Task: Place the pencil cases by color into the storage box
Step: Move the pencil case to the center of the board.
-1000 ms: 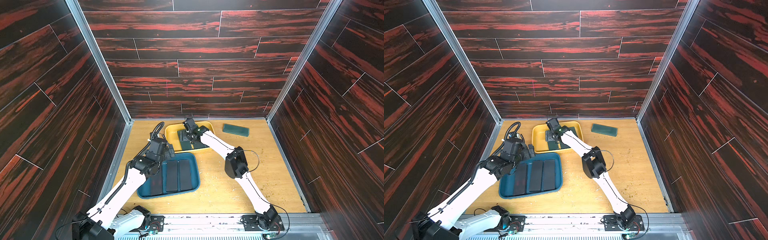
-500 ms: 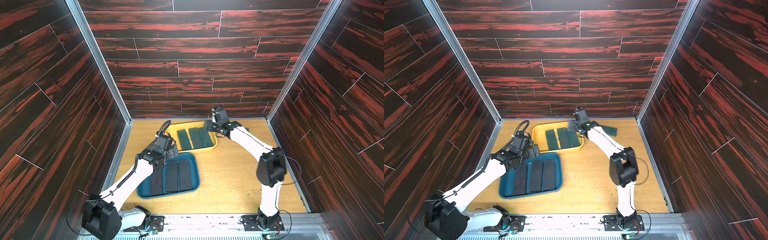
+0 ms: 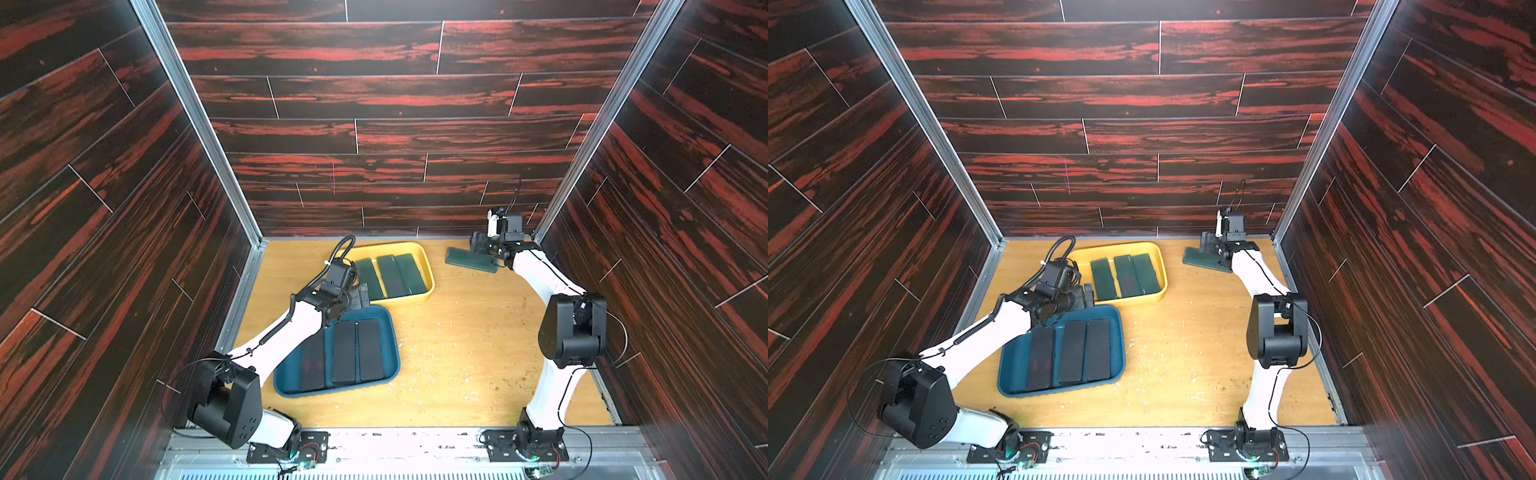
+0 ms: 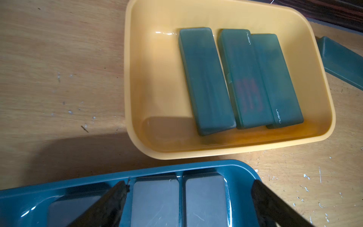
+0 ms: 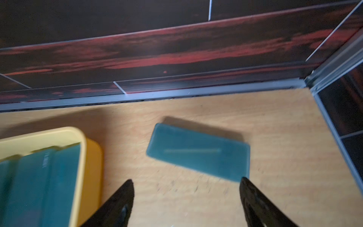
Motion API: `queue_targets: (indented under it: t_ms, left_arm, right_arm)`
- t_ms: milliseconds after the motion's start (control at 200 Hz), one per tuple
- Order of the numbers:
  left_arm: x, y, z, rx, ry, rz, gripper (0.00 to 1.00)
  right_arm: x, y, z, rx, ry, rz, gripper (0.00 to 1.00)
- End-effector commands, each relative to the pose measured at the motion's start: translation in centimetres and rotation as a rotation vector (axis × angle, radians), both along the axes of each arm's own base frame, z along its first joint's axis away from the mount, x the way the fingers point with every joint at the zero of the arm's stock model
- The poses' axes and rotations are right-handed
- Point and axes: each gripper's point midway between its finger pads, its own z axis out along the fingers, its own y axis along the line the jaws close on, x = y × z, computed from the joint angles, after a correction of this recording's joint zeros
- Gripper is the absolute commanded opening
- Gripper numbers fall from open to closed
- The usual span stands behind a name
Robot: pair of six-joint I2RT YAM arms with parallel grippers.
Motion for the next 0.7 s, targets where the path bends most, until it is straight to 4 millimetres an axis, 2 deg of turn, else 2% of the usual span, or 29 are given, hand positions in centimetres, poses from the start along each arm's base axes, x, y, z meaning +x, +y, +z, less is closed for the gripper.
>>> queue_targets:
  t_ms: [0, 160, 331, 361, 521, 696]
  left_arm:
    - [1.2, -1.0, 0.9, -0.029, -0.014, -0.031, 0.99]
    - [2.4, -2.3, 0.3, -0.045, 0.0, -0.064, 0.99]
    - [3.7, -3.4, -0.3, -0.07, -0.011, -0.086, 0.99]
    - [3.9, -3.4, -0.4, -0.071, -0.011, -0.084, 0.99]
    - [4.6, -3.8, -0.7, -0.067, -0.007, -0.09, 0.99]
    - [4.6, -4.0, -0.6, -0.085, -0.024, -0.088, 0.99]
  right_arm:
    - [1.8, -0.2, -2.6, -0.049, -0.014, 0.099, 0.84]
    - [3.5, -0.2, -3.5, -0.062, -0.041, 0.163, 0.84]
    - [5.2, -0.9, -5.8, -0.075, 0.018, 0.193, 0.84]
    - [5.3, -1.0, -6.6, -0.064, 0.042, 0.2, 0.84]
    - [6.3, -0.6, -7.8, 0.036, 0.102, 0.233, 0.83]
    - [6.7, -1.0, -9.7, 0.084, 0.192, 0.187, 0.83]
